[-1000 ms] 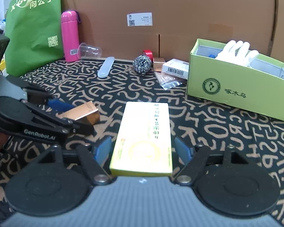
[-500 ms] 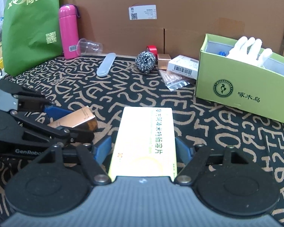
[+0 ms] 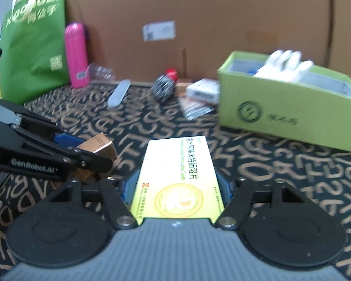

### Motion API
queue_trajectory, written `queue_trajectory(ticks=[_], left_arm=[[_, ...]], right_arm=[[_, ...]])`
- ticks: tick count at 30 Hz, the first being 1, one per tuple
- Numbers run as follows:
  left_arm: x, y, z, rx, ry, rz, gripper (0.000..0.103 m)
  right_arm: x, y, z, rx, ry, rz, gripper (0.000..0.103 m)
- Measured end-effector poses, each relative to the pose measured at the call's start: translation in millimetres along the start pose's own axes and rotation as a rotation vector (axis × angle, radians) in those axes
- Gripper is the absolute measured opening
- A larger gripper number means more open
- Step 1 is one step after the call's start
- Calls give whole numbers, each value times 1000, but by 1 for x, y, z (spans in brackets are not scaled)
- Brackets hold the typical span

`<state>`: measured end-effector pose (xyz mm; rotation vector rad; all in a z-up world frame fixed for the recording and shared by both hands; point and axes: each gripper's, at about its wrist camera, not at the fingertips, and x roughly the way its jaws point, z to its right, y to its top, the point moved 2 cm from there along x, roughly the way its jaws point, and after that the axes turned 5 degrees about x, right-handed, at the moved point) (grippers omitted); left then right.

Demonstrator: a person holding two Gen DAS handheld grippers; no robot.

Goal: Organize objects
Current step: 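Carry both boxes into the lime-green box and open both grippers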

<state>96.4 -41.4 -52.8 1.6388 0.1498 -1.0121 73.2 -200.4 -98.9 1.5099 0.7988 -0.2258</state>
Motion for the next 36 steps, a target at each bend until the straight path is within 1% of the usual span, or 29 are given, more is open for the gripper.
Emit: queue_trajectory(ticks=[6, 11, 15, 18, 20, 23, 28, 30, 32, 33, 34, 35, 36], left_arm=[[-6, 53, 24, 46, -71, 118, 33], [-4, 104, 43, 83, -81, 212, 33], [13, 148, 57, 81, -100, 248, 33], [38, 173, 64, 69, -86, 247, 33], [57, 187, 67, 57, -76, 230, 33], [85, 203, 68, 46, -52, 210, 33], [120, 213, 68, 30, -21, 185, 33], [135, 214, 62, 32, -14, 169, 33], [151, 210, 61, 33, -15, 148, 33], [157, 207, 60, 33, -19, 142, 36], [161, 205, 58, 30, -26, 131, 49], [163, 201, 56, 17, -31, 125, 57], [162, 198, 54, 4, -30, 138, 69]], right_arm=[[-40, 31, 35, 15, -69, 118, 66], [-60, 62, 70, 4, -162, 208, 66], [-63, 91, 100, 9, -256, 271, 66], [-53, 110, 125, 23, -320, 300, 66], [-41, 119, 139, 23, -360, 304, 66], [-22, 130, 158, 39, -395, 307, 66], [14, 135, 179, 83, -393, 289, 66], [35, 133, 183, 100, -365, 245, 66], [61, 128, 186, 98, -318, 160, 66], [72, 125, 186, 91, -308, 113, 67], [81, 122, 185, 64, -317, 92, 67], [84, 120, 181, 25, -336, 93, 70], [83, 120, 181, 25, -336, 95, 72]])
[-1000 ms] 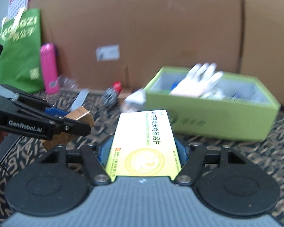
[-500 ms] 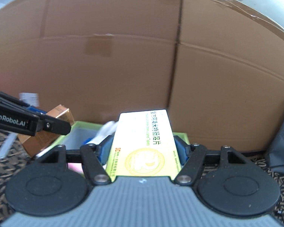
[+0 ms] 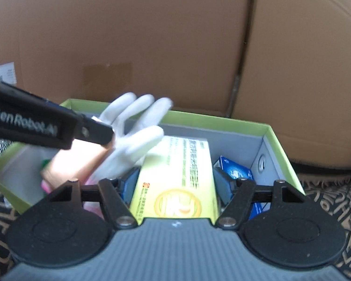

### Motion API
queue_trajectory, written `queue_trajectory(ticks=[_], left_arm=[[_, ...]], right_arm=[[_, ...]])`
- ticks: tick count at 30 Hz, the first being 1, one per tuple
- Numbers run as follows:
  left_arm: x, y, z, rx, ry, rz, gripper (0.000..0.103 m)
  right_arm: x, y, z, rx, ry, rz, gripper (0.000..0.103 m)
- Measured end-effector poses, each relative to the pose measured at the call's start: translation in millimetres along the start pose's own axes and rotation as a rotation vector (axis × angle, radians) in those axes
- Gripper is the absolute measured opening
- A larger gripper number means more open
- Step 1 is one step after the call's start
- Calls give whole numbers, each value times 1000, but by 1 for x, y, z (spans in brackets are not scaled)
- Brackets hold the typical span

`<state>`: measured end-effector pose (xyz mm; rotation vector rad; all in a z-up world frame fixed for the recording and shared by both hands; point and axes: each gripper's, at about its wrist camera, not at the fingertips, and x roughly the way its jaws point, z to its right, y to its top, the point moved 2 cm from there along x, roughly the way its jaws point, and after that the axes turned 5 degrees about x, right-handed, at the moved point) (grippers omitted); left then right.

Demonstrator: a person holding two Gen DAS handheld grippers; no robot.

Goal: Organize objects
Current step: 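Carry both boxes into the lime-green box and open both grippers, then grasp the clear plastic case with the left gripper while the right grasps the steel wool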

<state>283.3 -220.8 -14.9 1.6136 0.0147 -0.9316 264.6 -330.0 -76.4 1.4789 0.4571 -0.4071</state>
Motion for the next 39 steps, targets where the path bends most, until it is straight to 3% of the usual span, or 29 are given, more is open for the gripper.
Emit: queue_trajectory(ticks=[2, 4, 8, 15, 23, 30, 36, 39], left_arm=[[-6, -2, -4, -16, 13, 45, 73], [-12, 0, -8, -33, 17, 64, 81], [-34, 1, -13, -97, -3, 92, 85], [-94, -29, -15, -156, 55, 142, 98], [-146, -97, -17, -119, 172, 57, 98], [-184, -150, -62, -258, 237, -4, 98], [-187, -158, -117, -322, 363, -1, 98], [-166, -152, -150, -354, 420, -19, 98]], right_arm=[[-6, 1, 2, 15, 22, 11, 86], [-15, 1, 3, 0, 6, 38, 92], [-38, 3, 3, -32, -31, 96, 103], [-89, -5, -14, -54, 20, 131, 103], [-141, -42, -60, -32, 162, 109, 103], [-141, -86, -107, 25, 307, -17, 103], [-133, -102, -137, 47, 332, -71, 103], [-136, -100, -147, 33, 347, -66, 103]])
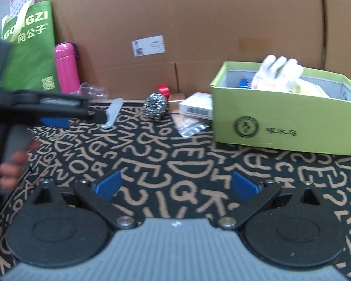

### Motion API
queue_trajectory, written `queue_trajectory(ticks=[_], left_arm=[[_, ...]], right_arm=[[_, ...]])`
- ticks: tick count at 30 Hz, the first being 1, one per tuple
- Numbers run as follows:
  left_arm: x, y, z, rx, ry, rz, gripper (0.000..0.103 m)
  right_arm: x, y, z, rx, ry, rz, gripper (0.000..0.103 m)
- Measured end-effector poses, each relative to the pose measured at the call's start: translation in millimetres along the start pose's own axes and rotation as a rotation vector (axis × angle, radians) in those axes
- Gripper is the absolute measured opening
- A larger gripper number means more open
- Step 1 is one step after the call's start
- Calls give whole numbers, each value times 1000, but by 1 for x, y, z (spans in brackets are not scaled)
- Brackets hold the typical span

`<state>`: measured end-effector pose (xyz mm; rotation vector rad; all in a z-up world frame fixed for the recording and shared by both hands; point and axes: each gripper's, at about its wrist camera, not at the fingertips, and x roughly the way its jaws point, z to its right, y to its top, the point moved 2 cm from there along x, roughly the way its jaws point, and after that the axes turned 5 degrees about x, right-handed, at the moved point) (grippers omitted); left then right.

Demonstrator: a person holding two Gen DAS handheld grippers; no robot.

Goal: Organize objects
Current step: 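Grasp the clear plastic case with the left gripper while the right grasps the steel wool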

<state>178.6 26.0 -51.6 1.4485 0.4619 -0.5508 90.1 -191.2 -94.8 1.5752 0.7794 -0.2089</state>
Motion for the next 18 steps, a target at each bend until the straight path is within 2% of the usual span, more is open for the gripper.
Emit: queue_trajectory(ticks=[2, 4, 8, 10, 11, 12, 15, 18], left_arm=[[25, 10, -9, -37, 47, -31, 98], [44, 18, -16, -67, 63, -52, 97], [74, 24, -21, -39, 79, -81, 93], [75, 25, -19, 41, 109, -65, 55], [73, 25, -18, 84, 111, -63, 44], [69, 24, -20, 96, 81, -61, 30], [50, 15, -32, 65, -19, -85, 30], [27, 0, -36, 105, -70, -96, 30]], right_arm=[[-1, 0, -7, -11, 19, 8, 103], [-4, 1, -13, -24, 35, 21, 103], [0, 4, -26, -65, 19, 21, 103], [4, 7, -31, -85, 17, 21, 103], [7, 9, -34, -93, 20, 20, 103], [10, 11, -36, -98, 26, 21, 103], [28, 22, -40, -114, 37, 19, 103], [53, 34, -46, -159, 9, 24, 103]])
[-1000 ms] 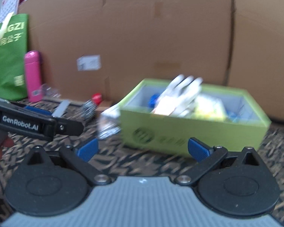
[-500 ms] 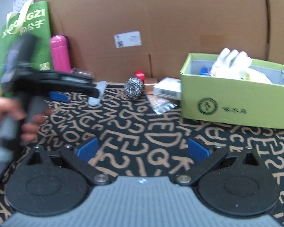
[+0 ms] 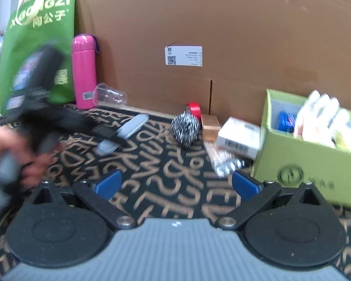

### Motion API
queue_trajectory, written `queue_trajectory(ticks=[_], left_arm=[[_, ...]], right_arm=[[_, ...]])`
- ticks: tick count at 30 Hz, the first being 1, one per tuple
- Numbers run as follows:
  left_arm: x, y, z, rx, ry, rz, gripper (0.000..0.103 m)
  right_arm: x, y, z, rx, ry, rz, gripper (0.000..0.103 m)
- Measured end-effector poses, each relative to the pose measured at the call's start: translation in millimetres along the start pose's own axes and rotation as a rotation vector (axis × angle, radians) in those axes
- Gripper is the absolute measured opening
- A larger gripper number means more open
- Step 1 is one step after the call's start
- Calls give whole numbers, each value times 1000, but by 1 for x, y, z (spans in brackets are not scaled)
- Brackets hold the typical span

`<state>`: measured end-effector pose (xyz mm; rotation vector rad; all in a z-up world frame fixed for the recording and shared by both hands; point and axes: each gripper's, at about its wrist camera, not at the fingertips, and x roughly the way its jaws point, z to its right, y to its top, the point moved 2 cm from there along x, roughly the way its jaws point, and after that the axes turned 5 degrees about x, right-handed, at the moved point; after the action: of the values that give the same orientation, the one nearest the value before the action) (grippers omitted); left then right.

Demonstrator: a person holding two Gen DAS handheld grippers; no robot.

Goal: Organize objects
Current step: 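Grasp the clear plastic case with the left gripper while the right grasps the steel wool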

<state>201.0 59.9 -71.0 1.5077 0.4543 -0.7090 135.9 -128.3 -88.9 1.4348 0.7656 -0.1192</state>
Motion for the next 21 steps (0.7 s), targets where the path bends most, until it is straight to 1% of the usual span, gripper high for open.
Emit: queue_trajectory(ticks=[4, 7, 8, 9, 11, 12, 13, 14, 15, 17, 18, 19, 21], left_arm=[[-20, -19, 0, 50, -24, -1, 30], [-25, -26, -6, 44, -38, 1, 30], [-25, -27, -8, 41, -42, 2, 30], [-24, -28, -9, 40, -42, 5, 30], [-23, -28, -10, 42, -47, 7, 30], [-22, -27, -11, 43, -49, 8, 30], [-22, -27, -12, 44, -50, 9, 30], [-21, -27, -12, 45, -51, 11, 30], [-20, -26, -12, 48, -50, 14, 31], [-18, -27, -12, 52, -49, 22, 31], [-18, -27, -11, 56, -47, 25, 31], [-18, -27, -11, 61, -45, 27, 30], [-19, -28, -8, 73, -39, 23, 30]], right_arm=[[34, 16, -5, -90, -42, 14, 94], [61, 26, -13, -169, -52, 30, 84], [71, 29, -14, -193, -58, 33, 83], [81, 32, -16, -212, -69, 31, 81], [101, 34, -17, -243, -100, 23, 72], [108, 35, -19, -259, -110, 19, 71], [116, 35, -20, -281, -121, 13, 66], [121, 34, -21, -303, -133, 5, 56], [127, 33, -23, -326, -152, -6, 51], [129, 29, -26, -372, -197, 5, 35], [125, 28, -27, -371, -190, 11, 32], [119, 29, -27, -348, -164, 11, 31], [106, 30, -27, -314, -121, 20, 31]])
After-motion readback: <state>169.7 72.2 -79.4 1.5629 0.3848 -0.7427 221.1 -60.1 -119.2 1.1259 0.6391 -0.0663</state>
